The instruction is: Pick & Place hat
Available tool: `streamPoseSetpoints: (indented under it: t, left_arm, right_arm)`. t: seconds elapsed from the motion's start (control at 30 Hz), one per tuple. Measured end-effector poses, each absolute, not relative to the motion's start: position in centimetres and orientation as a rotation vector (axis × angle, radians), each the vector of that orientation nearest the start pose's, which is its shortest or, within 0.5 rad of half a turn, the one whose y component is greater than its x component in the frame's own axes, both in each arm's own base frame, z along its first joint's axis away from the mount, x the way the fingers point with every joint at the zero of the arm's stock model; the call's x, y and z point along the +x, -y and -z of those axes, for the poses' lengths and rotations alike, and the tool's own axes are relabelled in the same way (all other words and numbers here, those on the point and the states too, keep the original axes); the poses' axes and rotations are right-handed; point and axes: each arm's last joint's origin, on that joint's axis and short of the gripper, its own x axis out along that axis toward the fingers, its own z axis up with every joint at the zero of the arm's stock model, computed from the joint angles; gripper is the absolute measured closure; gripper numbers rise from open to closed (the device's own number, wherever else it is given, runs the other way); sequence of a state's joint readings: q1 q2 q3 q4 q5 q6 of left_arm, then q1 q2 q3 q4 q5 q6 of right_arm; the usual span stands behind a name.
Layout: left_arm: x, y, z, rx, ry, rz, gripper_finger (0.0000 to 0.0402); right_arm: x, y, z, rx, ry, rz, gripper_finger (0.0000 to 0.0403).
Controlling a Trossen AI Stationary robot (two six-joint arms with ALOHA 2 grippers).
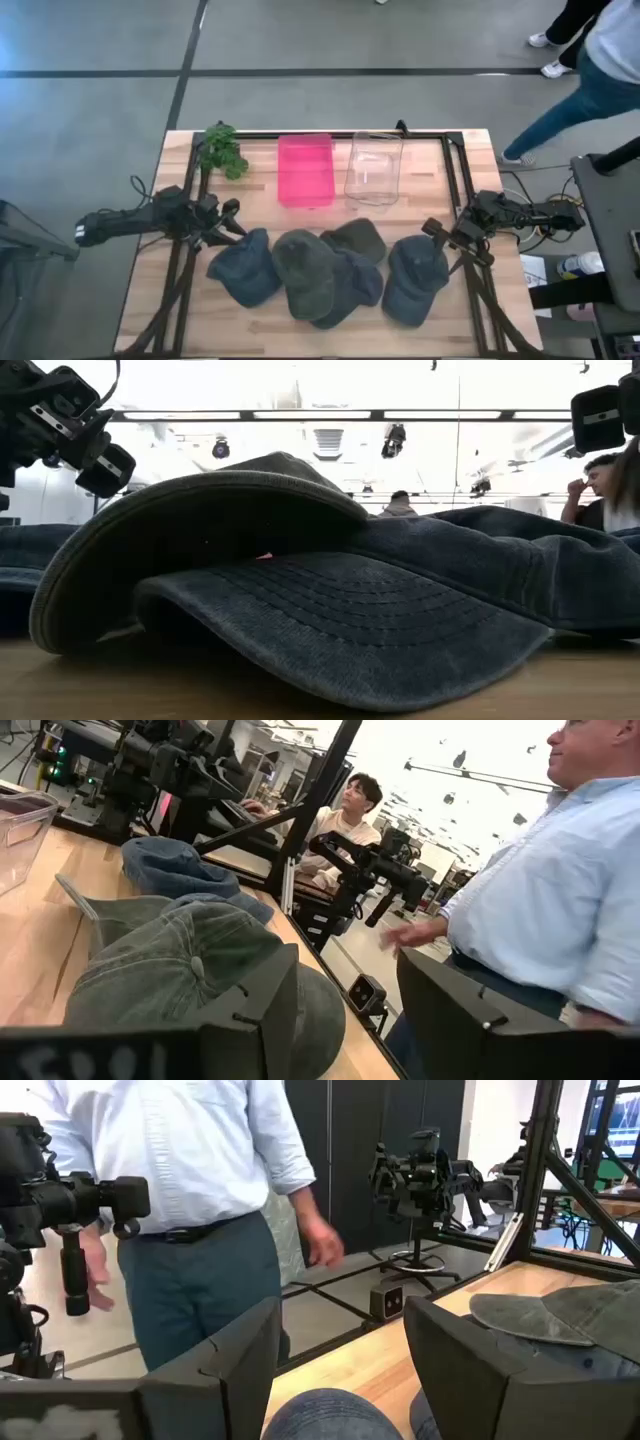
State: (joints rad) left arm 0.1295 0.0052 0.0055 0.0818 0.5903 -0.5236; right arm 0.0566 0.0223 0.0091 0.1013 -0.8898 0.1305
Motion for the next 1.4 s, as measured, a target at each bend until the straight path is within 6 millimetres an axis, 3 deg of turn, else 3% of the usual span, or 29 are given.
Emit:
streamPoseSetpoints:
  t: [0.23, 0.3, 0.43, 0.57, 0.7, 0.8, 0.87, 1.0, 1.1, 1.27, 1.4]
  left_arm:
    - [9.4, 0.4, -17.2, -0.476, -0.043, 0.471, 0.0236]
    - [9.4, 0.4, -17.2, -0.37, -0.021, 0.477, 0.0236]
    - [9.4, 0.1, -17.8, -0.281, 0.045, 0.377, 0.0236]
    - [9.2, -0.1, -18.9, -0.297, 0.101, 0.298, 0.0236]
    - [9.3, -0.2, -18.8, -0.215, 0.117, 0.269, 0.0236]
    - [9.2, -0.4, -19.5, -0.144, 0.206, 0.194, 0.0236]
    - [9.0, -0.5, -20.6, -0.187, 0.322, 0.16, 0.0236]
    - [7.8, -0.6, -23.1, -0.308, 0.59, 0.15, 0.0236]
    - [7.2, -0.5, -23.9, -0.3, 0.7, 0.164, 0.0236]
    - [5.9, -0.5, -25.2, -0.237, 0.894, 0.136, 0.0236]
    - [4.4, -0.4, -26.2, -0.382, 1.073, 0.221, 0.0236]
  right_arm:
    - [8.6, -2.7, -17.4, 0.083, 0.022, -0.949, 0.019]
    - [8.6, -2.7, -17.4, 0.072, 0.028, -0.946, 0.019]
    - [9.0, -2.3, -17.8, -0.028, 0.125, -0.724, 0.0191]
    - [9.3, -1.8, -18.1, 0.098, 0.12, -0.537, 0.0191]
    - [9.5, -1.4, -18.1, 0.142, 0.13, -0.379, 0.0191]
    - [9.5, -1.1, -18.9, 0.267, 0.207, -0.28, 0.0191]
    - [9.3, -0.8, -19.9, 0.461, 0.302, -0.234, 0.0191]
    - [8.2, 0.2, -21.9, 0.816, 0.608, -0.075, 0.019]
    - [7.5, 0.8, -22.6, 0.939, 0.791, 0.058, 0.019]
    - [8.0, 0.6, -22.9, 1.02, 0.732, -0.017, 0.0191]
    - [9.8, 0.4, -23.1, 1.058, 0.592, 0.01, 0.0191]
